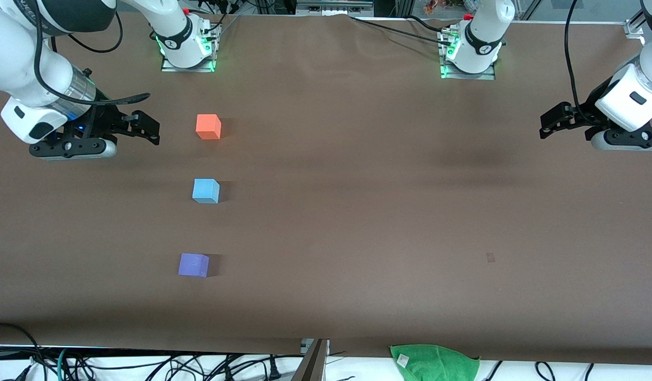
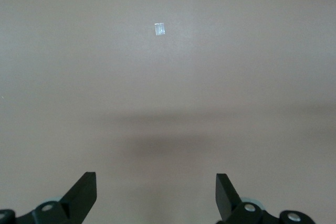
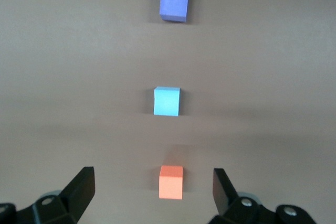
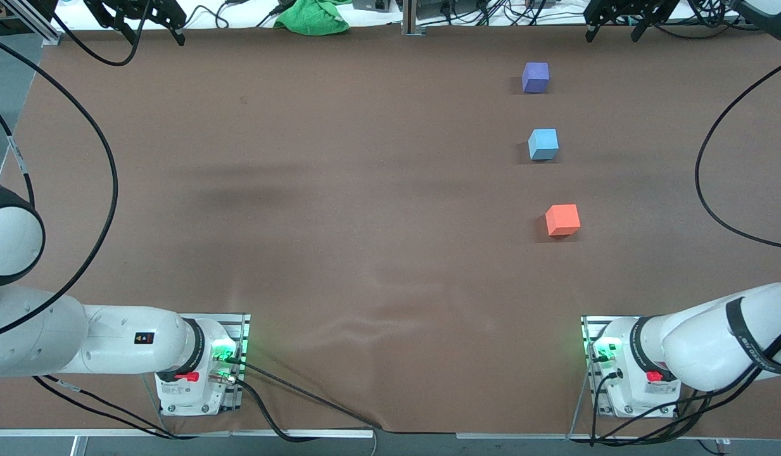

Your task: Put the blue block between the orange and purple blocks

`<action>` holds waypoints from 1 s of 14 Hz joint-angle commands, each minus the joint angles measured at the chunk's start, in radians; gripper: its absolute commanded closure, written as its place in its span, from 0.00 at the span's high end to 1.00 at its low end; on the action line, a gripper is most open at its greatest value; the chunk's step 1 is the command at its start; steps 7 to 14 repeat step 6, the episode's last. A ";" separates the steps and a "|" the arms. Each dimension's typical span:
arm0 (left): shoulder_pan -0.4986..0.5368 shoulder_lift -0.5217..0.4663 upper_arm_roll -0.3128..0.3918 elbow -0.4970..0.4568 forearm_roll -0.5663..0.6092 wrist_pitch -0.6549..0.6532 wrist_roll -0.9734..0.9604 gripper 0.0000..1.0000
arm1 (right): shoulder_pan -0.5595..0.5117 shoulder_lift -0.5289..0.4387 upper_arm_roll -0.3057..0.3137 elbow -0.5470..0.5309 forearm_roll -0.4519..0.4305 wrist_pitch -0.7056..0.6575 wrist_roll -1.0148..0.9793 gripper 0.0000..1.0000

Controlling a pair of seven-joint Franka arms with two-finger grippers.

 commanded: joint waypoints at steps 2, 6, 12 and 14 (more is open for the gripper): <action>-0.007 0.010 0.003 0.025 -0.015 -0.012 0.004 1.00 | -0.006 0.011 0.000 0.056 -0.008 -0.047 -0.012 0.99; -0.005 0.010 -0.017 0.025 -0.005 -0.012 0.004 1.00 | -0.006 0.016 -0.024 0.060 -0.008 -0.047 -0.024 0.99; -0.005 0.010 -0.017 0.025 -0.005 -0.012 0.004 1.00 | -0.006 0.016 -0.024 0.060 -0.008 -0.047 -0.024 0.99; -0.005 0.010 -0.017 0.025 -0.005 -0.012 0.004 1.00 | -0.006 0.016 -0.024 0.060 -0.008 -0.047 -0.024 0.99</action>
